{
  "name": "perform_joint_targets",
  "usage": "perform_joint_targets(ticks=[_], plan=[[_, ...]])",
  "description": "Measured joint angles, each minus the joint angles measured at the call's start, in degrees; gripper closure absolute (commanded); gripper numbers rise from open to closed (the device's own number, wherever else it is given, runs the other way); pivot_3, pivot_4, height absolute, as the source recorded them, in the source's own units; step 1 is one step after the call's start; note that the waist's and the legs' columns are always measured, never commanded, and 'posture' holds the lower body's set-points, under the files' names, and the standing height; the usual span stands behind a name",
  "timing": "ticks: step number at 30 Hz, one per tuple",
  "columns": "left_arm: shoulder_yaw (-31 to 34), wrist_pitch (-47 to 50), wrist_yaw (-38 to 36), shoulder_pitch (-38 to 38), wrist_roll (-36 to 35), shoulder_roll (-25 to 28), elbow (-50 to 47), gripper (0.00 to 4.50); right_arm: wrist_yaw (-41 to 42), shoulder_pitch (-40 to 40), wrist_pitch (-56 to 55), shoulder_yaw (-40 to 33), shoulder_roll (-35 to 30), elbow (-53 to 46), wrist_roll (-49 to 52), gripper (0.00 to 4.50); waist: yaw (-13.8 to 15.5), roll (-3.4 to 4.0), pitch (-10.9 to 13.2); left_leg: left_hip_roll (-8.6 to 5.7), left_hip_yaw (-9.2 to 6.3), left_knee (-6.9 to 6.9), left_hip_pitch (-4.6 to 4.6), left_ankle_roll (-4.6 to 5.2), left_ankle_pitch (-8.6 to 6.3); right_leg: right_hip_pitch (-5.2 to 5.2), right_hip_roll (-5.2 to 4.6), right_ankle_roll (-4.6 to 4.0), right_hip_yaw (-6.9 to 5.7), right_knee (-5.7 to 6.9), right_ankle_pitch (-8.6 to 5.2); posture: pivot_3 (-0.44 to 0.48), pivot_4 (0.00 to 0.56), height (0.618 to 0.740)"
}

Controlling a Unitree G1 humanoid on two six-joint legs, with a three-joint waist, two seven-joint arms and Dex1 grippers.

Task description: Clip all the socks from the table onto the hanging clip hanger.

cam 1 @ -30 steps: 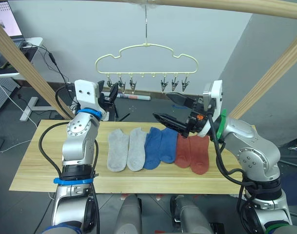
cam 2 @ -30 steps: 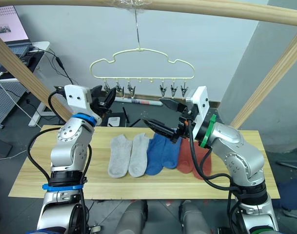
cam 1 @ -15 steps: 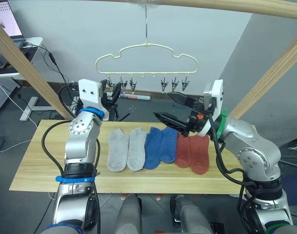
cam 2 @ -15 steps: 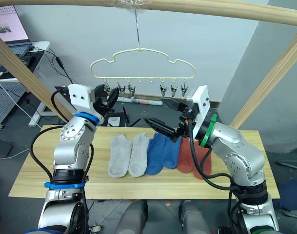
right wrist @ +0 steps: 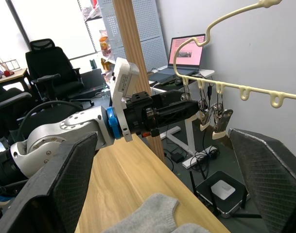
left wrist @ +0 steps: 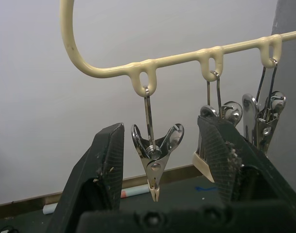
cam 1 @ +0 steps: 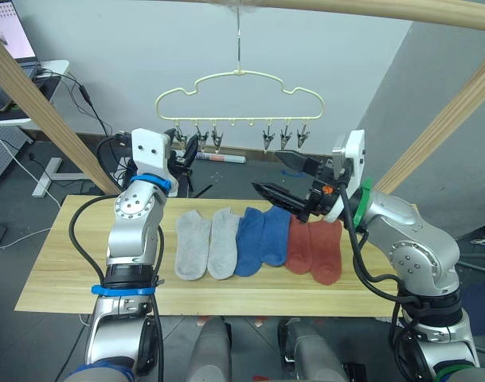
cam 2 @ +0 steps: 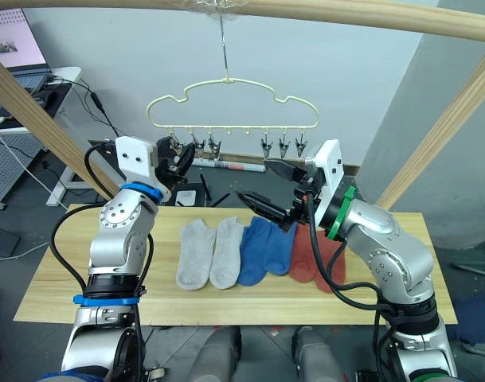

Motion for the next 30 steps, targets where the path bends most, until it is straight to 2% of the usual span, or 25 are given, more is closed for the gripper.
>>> perform_joint_targets(ticks=[2,7,12,16,19,24,30], plan=[[0.0,-0.16,-0.03,-0.1,-0.02,0.04,0.07,2.41,0.0,0.0,0.11,0.0,0.0,0.0,0.0,0.0,0.0,0.0,0.0,0.0,0.0,0.0,0.0,0.0,0.0,0.0,0.0,0.0,0.0,0.0,0.0,0.184,0.278,0.74],[0.01,-0.21,-0.09,-0.29,-0.15,0.06,0.35,3.78,-0.03,-0.01,0.48,-0.01,-0.07,0.0,0.03,0.0,-0.01,0.0,0.01,0.0,0.0,0.0,-0.01,0.0,0.0,-0.01,0.0,0.0,0.0,0.0,0.0,0.18,0.277,0.74],[0.02,-0.36,-0.18,-0.7,-0.27,0.06,1.24,4.44,-0.03,-0.01,0.68,-0.02,-0.38,0.0,0.04,0.0,-0.02,0.0,0.02,0.0,0.0,0.0,-0.02,0.0,0.0,-0.02,0.0,0.0,0.0,0.0,0.0,0.181,0.278,0.74],[0.02,-0.37,-0.18,-1.01,-0.33,0.08,1.27,4.49,-0.13,0.21,0.66,0.0,-1.18,0.0,-0.18,0.0,-0.01,0.0,0.02,0.0,0.0,0.0,-0.03,0.0,0.0,-0.03,0.0,0.0,-0.01,0.0,0.0,0.181,0.278,0.74],[0.02,0.24,-0.34,-1.11,-0.6,0.46,1.2,4.49,-1.13,3.39,-0.35,1.45,-4.48,0.01,-5.02,0.0,0.01,0.0,0.02,0.0,-0.01,-0.01,-0.06,0.0,0.0,-0.04,0.0,0.0,-0.01,-0.04,0.0,0.191,0.279,0.74],[0.83,2.97,-1.17,-1.05,-1.88,1.79,-0.32,4.49,-8.93,12.8,-0.68,3.54,-7.44,5.09,-17.14,0.0,0.08,-0.01,0.03,0.0,0.03,0.01,-0.09,-0.01,0.0,-0.1,-0.01,0.01,0.03,-0.02,0.0,0.188,0.279,0.74],[0.94,5.32,-1.48,1.0,-2.96,2.04,-2.88,4.49,-20.6,17.0,-1.35,2.69,-3.05,16.8,-27.46,0.0,-0.59,0.0,0.03,0.01,0.07,0.01,-0.06,-0.01,0.0,-0.14,0.0,0.01,0.07,0.04,0.0,0.179,0.277,0.74]])
